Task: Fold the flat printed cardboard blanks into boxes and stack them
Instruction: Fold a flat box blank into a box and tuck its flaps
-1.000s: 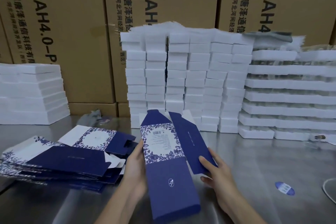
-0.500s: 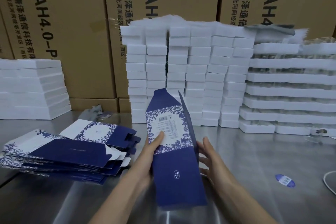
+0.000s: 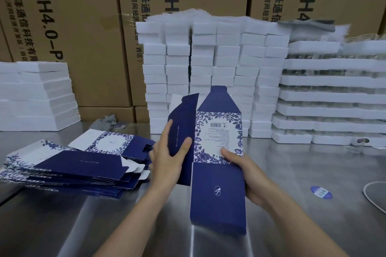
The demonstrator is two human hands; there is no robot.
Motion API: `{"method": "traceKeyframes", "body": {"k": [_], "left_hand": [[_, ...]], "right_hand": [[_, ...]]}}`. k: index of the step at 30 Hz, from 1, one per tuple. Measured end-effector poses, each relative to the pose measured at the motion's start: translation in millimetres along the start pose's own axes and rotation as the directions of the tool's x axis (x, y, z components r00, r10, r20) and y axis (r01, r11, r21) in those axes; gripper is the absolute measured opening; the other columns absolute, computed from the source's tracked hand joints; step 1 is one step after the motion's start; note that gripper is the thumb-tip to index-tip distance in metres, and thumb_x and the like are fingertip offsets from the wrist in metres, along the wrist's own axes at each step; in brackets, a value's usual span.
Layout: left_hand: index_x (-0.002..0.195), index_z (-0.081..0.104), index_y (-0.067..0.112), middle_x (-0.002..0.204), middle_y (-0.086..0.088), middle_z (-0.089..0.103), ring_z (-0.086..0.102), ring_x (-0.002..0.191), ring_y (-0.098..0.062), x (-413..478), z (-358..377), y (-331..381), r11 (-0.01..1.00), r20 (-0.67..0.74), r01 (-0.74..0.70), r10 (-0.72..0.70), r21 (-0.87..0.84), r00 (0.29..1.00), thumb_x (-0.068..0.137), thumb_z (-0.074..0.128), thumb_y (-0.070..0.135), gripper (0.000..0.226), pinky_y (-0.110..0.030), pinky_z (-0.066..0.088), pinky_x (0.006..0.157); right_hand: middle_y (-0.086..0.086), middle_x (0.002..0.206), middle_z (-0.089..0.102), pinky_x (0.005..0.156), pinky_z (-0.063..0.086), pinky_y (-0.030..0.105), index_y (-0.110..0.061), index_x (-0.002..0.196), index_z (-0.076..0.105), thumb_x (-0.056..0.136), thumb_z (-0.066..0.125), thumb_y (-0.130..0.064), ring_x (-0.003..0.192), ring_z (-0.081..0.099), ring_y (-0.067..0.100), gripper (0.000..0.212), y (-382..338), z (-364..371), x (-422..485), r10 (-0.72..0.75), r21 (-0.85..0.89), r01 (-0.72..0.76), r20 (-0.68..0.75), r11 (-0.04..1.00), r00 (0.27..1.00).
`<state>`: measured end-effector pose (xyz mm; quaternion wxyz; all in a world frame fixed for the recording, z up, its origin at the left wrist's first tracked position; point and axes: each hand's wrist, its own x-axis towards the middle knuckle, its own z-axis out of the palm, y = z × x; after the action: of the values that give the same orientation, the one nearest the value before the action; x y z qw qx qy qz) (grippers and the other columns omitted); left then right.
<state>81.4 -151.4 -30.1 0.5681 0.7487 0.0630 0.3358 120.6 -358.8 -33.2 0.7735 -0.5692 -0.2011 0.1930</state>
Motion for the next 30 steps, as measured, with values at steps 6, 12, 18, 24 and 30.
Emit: {"method": "traceKeyframes", "body": {"k": [6,12,18,24,30], "left_hand": [[0.154,0.026,0.057,0.142,0.011,0.045,0.042,0.137,-0.016,1.5,-0.8,-4.7,0.989,-0.222,-0.07,0.098,0.128,0.97,0.083,0.086,0.048,0.094,-0.047,0.027,0.102],[0.16,0.009,0.057,0.126,0.016,0.031,0.052,0.096,-0.018,-6.4,6.5,-8.1,0.941,-0.248,-0.142,0.223,0.308,0.943,0.092,0.079,0.039,0.099,-0.05,0.05,0.095],[0.164,0.008,0.05,0.142,0.015,0.039,0.054,0.092,0.011,-11.5,14.5,-12.8,0.91,-0.198,-0.264,0.337,0.321,0.92,0.105,0.054,0.024,0.079,-0.015,0.038,0.062],[0.166,0.008,0.041,0.15,0.013,0.038,0.043,0.095,0.01,-10.1,11.5,-19.6,0.918,-0.183,-0.247,0.313,0.31,0.932,0.108,0.048,0.023,0.073,-0.008,0.036,0.062],[0.167,0.01,0.035,0.151,0.012,0.036,0.051,0.089,-0.004,-9.4,11.6,-26.9,0.899,-0.167,-0.251,0.327,0.36,0.93,0.106,0.05,0.024,0.073,-0.023,0.042,0.062]], "right_hand": [[0.007,0.122,0.079,0.09,0.061,0.035,-0.016,0.122,0.077,0.102,0.068,-0.027,0.112,0.076,0.027,0.024,1.3,-2.3,7.0,-0.111,-0.136,0.093,-0.126,0.986,0.986],[-0.006,0.112,0.081,0.084,0.064,0.03,-0.024,0.117,0.078,0.104,0.067,-0.028,0.102,0.079,0.018,0.017,4.6,1.4,7.0,-0.28,-0.331,0.21,-0.18,0.92,0.943],[-0.014,0.11,0.08,0.084,0.062,0.031,-0.031,0.116,0.076,0.102,0.071,-0.021,0.1,0.078,0.009,0.018,5.3,-8.2,11.9,-0.466,-0.414,0.332,-0.28,0.847,0.839],[-0.018,0.108,0.08,0.073,0.057,0.013,-0.038,0.109,0.077,0.101,0.072,-0.016,0.096,0.077,0.003,0.024,6.6,-8.6,13.3,-0.531,-0.411,0.413,-0.23,0.813,0.815],[-0.018,0.108,0.08,0.075,0.058,0.015,-0.036,0.109,0.076,0.101,0.071,-0.015,0.098,0.076,0.003,0.022,10.7,-9.5,16.0,-0.534,-0.412,0.414,-0.236,0.812,0.812]]}}
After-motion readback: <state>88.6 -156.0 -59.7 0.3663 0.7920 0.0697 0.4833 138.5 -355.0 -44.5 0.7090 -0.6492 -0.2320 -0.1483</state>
